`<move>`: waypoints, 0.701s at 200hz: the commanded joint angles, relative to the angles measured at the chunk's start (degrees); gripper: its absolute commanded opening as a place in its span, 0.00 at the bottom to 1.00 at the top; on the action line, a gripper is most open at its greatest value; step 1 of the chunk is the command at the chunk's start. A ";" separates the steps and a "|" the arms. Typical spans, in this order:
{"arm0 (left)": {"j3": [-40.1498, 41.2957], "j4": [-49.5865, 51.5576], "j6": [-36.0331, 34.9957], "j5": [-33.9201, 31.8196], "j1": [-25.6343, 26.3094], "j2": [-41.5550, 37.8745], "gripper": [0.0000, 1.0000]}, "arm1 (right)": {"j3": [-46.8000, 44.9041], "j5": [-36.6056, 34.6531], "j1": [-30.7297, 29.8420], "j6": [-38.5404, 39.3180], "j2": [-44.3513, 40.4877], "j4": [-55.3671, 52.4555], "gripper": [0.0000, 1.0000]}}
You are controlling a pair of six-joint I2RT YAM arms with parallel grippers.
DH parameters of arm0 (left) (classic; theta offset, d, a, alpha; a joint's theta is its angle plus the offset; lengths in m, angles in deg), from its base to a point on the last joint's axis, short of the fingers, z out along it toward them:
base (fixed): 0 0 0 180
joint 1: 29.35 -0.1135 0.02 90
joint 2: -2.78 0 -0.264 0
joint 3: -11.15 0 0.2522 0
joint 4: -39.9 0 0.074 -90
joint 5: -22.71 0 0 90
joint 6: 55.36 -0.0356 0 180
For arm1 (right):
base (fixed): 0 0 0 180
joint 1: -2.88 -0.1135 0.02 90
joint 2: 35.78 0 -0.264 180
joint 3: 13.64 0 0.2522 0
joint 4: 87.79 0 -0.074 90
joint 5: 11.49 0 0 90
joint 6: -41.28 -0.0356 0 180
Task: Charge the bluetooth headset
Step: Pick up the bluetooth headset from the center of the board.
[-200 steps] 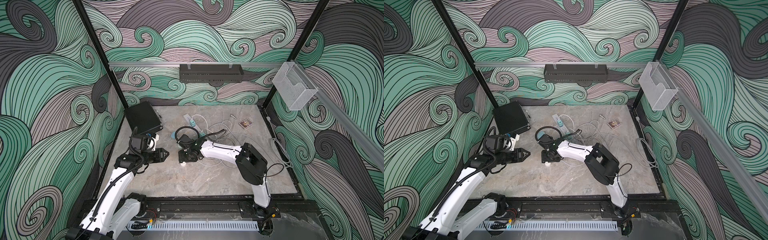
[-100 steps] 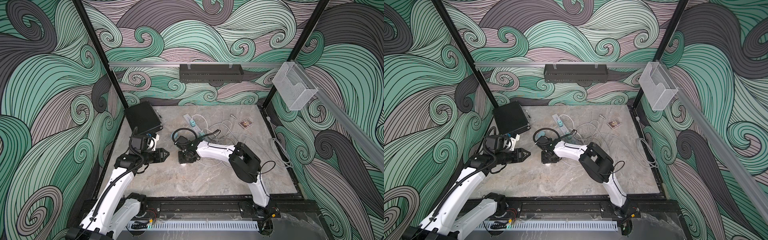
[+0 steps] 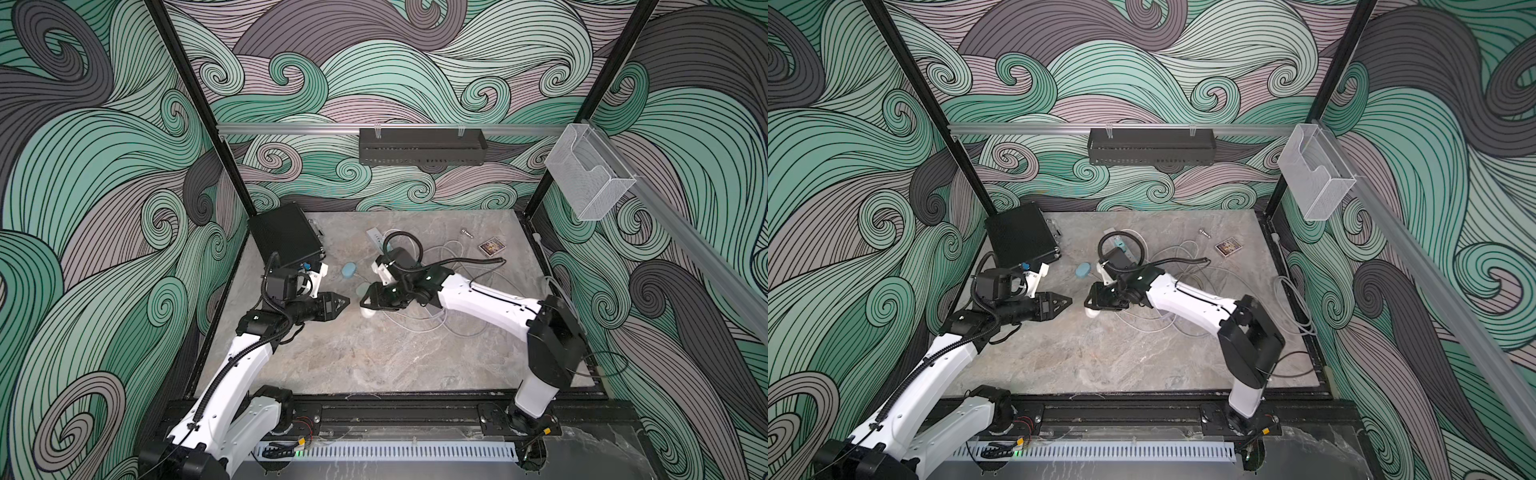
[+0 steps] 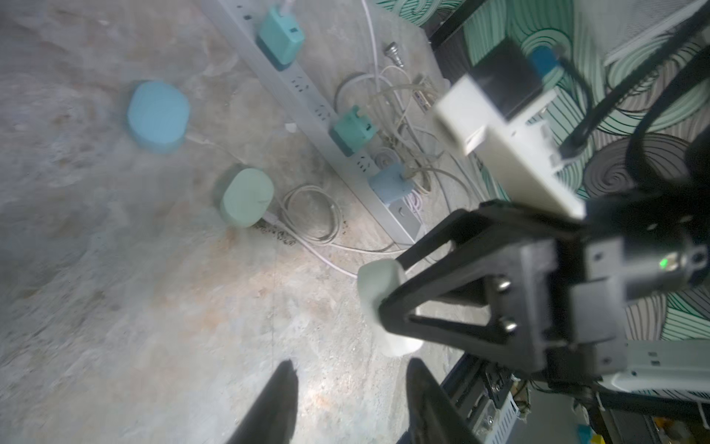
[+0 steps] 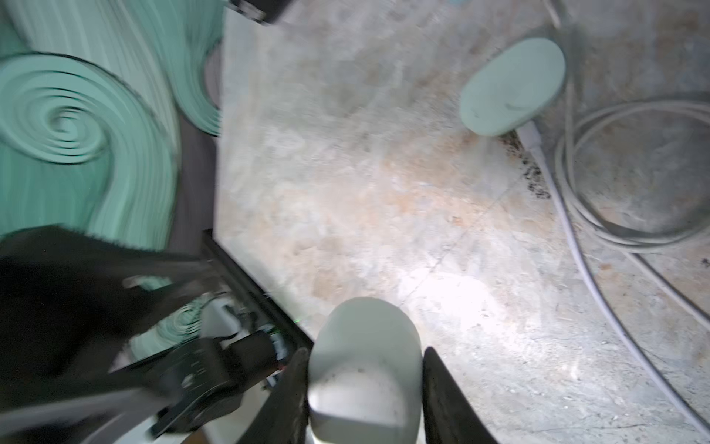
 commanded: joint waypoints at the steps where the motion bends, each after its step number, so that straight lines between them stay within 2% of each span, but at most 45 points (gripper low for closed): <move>1: 2.05 -17.16 -0.10 6.11 0.44 -2.84 0.51 | -1.94 13.67 3.96 -1.99 -3.04 6.21 0.22; 32: 5.14 -28.10 -6.08 6.43 3.28 -4.33 0.59 | -1.19 24.16 9.01 -3.66 -5.12 9.14 0.23; 64: 4.91 -33.04 -13.48 2.07 8.36 -3.50 0.69 | -0.08 33.43 11.61 -7.80 -4.53 14.98 0.22; 106: 1.48 -36.53 -19.90 4.14 11.33 1.50 0.70 | 1.36 38.41 12.76 -11.64 -4.52 19.69 0.22; 140: -1.26 -39.55 -17.78 2.16 11.49 4.33 0.70 | 1.34 40.22 13.16 -13.86 -4.70 22.68 0.22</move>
